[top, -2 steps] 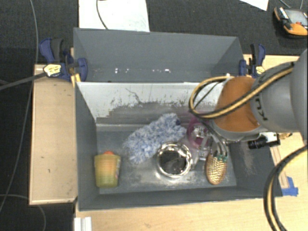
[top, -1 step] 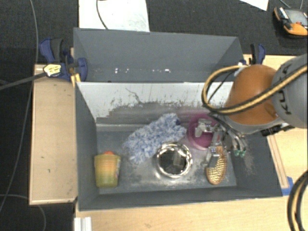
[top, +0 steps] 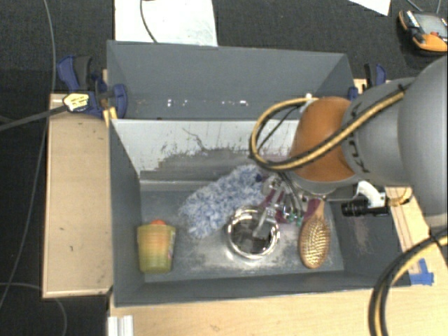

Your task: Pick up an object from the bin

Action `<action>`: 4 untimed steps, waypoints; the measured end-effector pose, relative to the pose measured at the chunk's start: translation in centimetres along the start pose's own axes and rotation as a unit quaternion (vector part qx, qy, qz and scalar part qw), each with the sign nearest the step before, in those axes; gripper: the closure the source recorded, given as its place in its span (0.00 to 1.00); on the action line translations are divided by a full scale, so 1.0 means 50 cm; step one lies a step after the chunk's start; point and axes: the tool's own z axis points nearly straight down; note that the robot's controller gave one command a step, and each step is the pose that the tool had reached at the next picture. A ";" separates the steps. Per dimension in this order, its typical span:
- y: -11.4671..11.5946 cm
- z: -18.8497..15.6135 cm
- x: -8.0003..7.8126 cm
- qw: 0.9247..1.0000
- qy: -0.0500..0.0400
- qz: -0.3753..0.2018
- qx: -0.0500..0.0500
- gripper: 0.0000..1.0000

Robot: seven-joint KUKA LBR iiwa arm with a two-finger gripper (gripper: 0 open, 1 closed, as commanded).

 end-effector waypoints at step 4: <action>0.108 0.004 0.070 0.992 0.003 -0.125 0.002 1.00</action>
Offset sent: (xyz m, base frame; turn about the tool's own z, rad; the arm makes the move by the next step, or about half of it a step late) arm -0.0109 0.0630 -0.0299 -0.2445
